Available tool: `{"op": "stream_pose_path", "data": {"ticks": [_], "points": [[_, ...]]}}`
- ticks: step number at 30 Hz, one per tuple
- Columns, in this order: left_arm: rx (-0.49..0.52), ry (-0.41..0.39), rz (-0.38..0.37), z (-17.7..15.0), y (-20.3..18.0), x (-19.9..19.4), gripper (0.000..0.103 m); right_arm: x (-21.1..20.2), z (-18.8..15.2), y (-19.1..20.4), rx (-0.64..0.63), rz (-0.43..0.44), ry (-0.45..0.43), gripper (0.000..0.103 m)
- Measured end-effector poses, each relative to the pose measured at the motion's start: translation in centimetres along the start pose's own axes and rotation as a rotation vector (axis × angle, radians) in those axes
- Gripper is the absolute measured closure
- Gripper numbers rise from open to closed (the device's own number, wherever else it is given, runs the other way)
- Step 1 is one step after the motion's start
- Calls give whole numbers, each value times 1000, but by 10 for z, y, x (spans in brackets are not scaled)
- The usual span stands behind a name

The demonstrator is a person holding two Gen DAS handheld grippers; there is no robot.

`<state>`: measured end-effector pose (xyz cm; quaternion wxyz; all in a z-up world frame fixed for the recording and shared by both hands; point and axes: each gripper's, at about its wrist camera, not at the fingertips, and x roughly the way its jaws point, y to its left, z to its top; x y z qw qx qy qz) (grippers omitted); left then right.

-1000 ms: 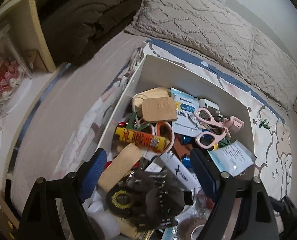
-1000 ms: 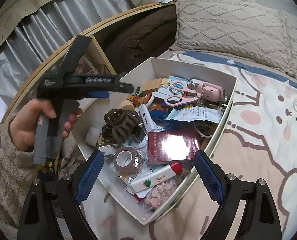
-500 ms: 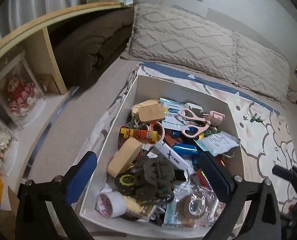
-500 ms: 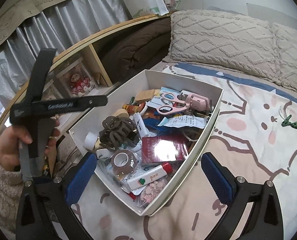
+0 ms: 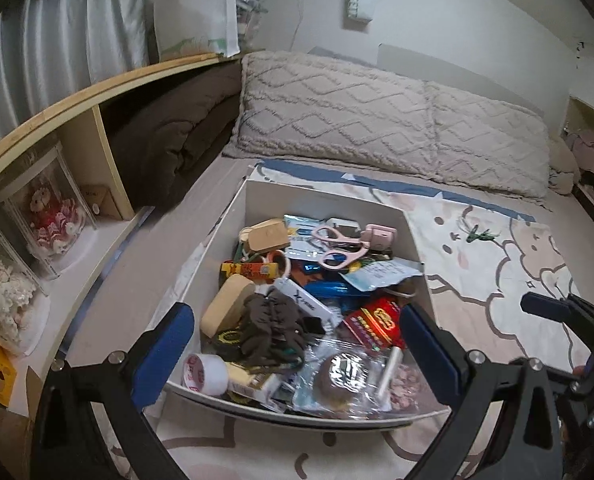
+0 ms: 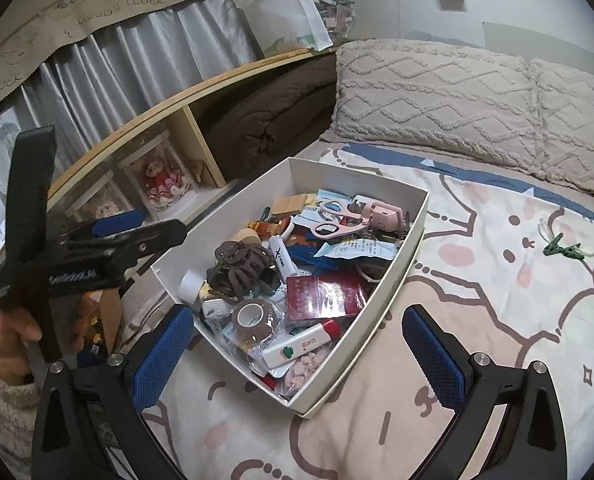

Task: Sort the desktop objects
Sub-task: 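Lift both tools out of the white box and back away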

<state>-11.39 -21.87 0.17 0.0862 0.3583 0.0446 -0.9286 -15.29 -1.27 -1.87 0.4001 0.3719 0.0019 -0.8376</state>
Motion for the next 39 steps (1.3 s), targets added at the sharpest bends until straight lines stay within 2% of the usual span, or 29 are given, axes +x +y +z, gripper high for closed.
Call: {"op": "stream_pose_path", "data": {"ticks": [8,14,19,29,39], "points": [[26,-53,19,-13,-20,-21,0,-33,-9,-9,2,-62,-60,0],[41,-103,15,-24,-35,-34,0,-53,-18,-16,0,-151,-116,0],[50,-146,24,-35,-48,-44,0,-64,-31,-25,23,-174,-130,0],[53,-163,4,-53,-65,-53,0,-75,-52,-29,-11,-261,-147,0],[40,-181,7,-70,-70,-61,0,-83,-68,-31,-15,-285,-158,0]]}}
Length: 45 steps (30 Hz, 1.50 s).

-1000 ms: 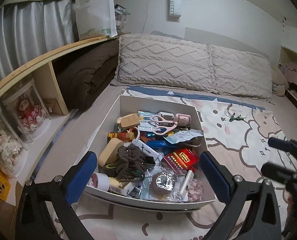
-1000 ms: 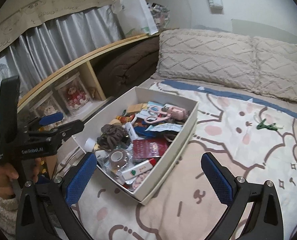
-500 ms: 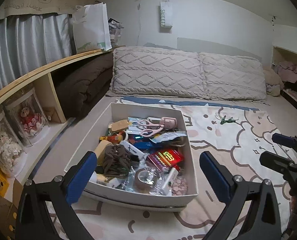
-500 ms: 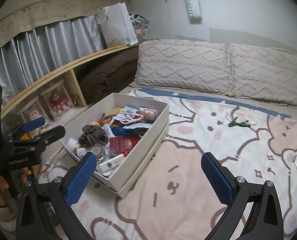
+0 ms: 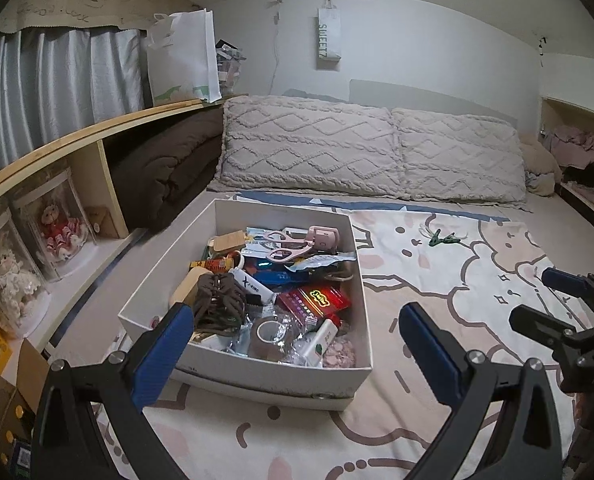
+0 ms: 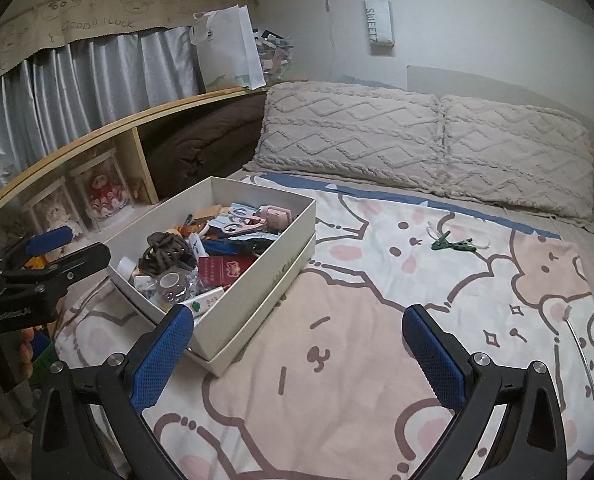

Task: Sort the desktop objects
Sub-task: 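Lift both tools out of the white box and back away, then move both open grippers across the bed toward the green clothespins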

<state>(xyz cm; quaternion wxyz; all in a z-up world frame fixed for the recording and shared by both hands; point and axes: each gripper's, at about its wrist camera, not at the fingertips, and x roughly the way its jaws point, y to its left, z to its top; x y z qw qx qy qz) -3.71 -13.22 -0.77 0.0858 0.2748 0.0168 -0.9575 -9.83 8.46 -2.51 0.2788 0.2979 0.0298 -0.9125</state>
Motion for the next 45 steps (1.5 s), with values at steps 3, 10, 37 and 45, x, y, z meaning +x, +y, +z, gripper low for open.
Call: {"op": "stream_pose_path", "data": {"ticks": [3,10,37,45], "points": [[-9,-2,-3,-4,-1,-3,0,-4,-2,-1,2,-2,-9,0],[-23,3,-21,-13,-8,-7,0,-13,-8,-6,-1,-19,-22,0],[19,102,-220,-17,-132,66,0,-10,-50,-128,120,-204,19,0],[75,117,-254,6,-176,114,0,13,-37,-178,143,-238,64,0]]}}
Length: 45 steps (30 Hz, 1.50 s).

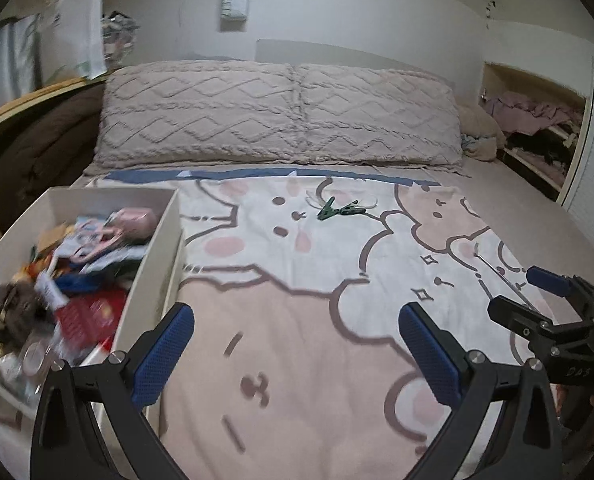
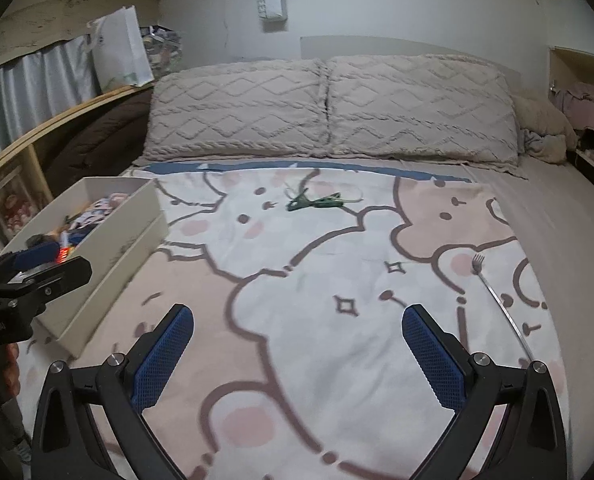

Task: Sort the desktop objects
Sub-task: 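Move both open grippers across the bed toward the green clothespins, then close the left gripper on one green clothespin while the right gripper approaches the other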

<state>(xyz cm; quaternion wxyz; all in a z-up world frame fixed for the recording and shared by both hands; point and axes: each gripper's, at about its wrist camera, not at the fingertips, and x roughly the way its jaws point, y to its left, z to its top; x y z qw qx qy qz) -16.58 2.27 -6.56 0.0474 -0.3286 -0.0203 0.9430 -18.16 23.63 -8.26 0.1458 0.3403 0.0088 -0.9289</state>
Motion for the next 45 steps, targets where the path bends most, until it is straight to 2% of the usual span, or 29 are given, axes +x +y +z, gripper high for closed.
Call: {"op": "stream_pose_path", "data": {"ticks": [3,5,11,18,24,25,27,30,32,33,35,38,41,42,45], "points": [[15,15,-11,14,-7,22,1,17,11,-12,20,-13,18,0],[24,28,-15,22,-10,39,5,25,15,-18,37,-15,15,0],[22,92,-28,42,-16,90,7,61,35,-39,109,14,46,0],[33,107,-68,60,-26,136,10,106,51,-62,155,16,96,1],[52,114,-120,72,-28,174,26,141,61,-76,216,22,127,14],[53,117,-129,73,-28,181,28,146,62,-78,224,23,133,15],[61,122,-131,76,-28,197,38,154,63,-81,240,27,141,15],[74,140,-132,79,-28,220,46,165,62,-85,269,39,154,28],[83,145,-141,80,-29,230,48,173,59,-89,293,50,165,34],[89,147,-144,80,-29,237,50,176,58,-91,303,56,167,41],[98,157,-151,81,-31,248,52,183,57,-93,321,68,182,42],[116,158,-162,84,-34,262,52,188,58,-95,325,82,183,50],[123,163,-166,87,-34,279,62,195,60,-95,320,87,185,55],[124,172,-162,89,-34,287,62,196,61,-95,318,89,185,61],[128,182,-163,89,-33,302,62,202,64,-95,317,93,183,62]]}}
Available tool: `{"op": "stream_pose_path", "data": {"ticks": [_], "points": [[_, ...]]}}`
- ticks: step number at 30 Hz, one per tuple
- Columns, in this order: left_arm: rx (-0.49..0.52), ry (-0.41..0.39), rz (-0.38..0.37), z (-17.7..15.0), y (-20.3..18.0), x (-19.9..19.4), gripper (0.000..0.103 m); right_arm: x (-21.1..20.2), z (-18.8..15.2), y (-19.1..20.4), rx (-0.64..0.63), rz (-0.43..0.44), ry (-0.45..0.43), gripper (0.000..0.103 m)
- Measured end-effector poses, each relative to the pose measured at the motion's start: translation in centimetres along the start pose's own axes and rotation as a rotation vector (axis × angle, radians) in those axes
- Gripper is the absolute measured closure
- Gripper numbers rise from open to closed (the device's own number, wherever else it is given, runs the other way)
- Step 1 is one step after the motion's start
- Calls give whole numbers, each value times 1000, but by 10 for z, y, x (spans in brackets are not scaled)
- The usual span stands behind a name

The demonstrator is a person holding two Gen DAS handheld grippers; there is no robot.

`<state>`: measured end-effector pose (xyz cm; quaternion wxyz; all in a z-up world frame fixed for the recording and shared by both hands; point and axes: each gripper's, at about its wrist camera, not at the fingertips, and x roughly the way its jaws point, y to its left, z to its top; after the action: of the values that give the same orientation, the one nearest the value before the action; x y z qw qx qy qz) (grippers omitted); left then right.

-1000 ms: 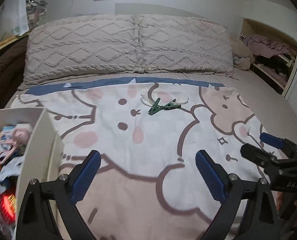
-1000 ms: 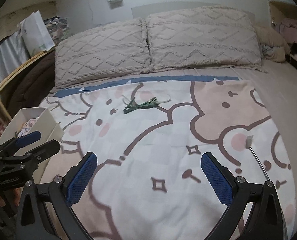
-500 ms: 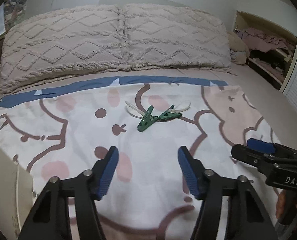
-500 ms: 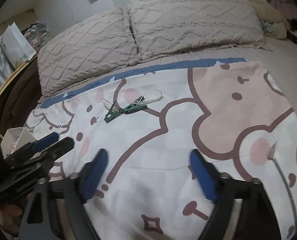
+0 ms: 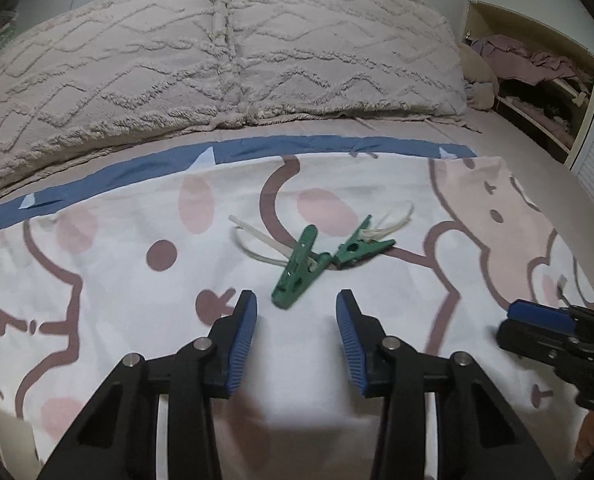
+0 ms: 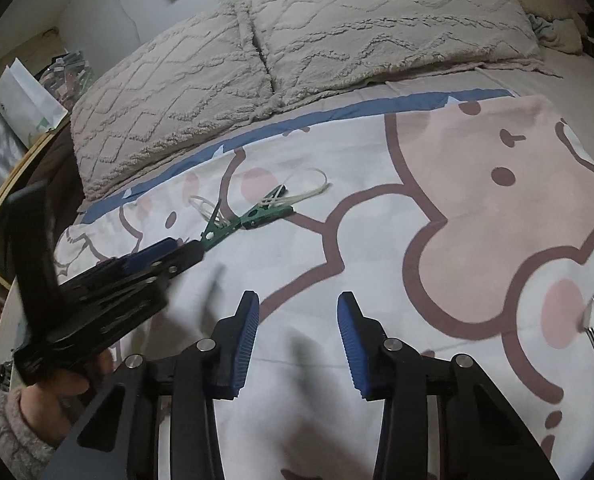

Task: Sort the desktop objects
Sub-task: 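Close the left gripper on one green clothespin while the right gripper approaches the other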

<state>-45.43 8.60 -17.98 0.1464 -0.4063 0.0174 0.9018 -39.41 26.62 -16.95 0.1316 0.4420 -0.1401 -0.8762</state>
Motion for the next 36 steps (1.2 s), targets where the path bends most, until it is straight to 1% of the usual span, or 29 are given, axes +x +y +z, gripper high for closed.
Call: {"op": "stream_pose_path", "data": {"ticks": [3,4,6,9,14,17,21,25,27,28,31,34,35,36], "points": [[-15,11,-5,2,5,12,62,6,6,1,-2,10,2,62],[-22,15,-11,2,6,15,65,7,8,2,-3,17,1,62],[-36,29,-34,1,7,21,88,11,13,3,-5,25,-2,62],[-50,38,-61,-2,8,21,92,18,20,5,-5,35,-5,62],[-123,49,-105,-13,14,12,93,38,32,15,-33,35,4,62],[-155,59,-119,-22,17,3,93,52,39,19,-60,41,19,62],[-188,77,-120,-44,17,-16,93,68,46,19,-86,24,43,62],[-139,70,-67,-60,9,-33,92,83,53,19,-104,0,71,62],[-111,63,-41,-64,5,-38,92,86,55,22,-127,-40,72,62],[-105,60,-34,-64,4,-38,92,87,56,27,-164,-61,71,62],[-107,55,-21,-65,4,-36,92,91,55,30,-175,-52,80,62],[-117,54,-28,-64,6,-32,88,96,55,31,-175,-58,82,61],[-120,53,-32,-64,6,-32,86,97,56,31,-174,-56,82,61],[-121,52,-39,-63,6,-31,81,97,56,32,-174,-55,82,61]]}}
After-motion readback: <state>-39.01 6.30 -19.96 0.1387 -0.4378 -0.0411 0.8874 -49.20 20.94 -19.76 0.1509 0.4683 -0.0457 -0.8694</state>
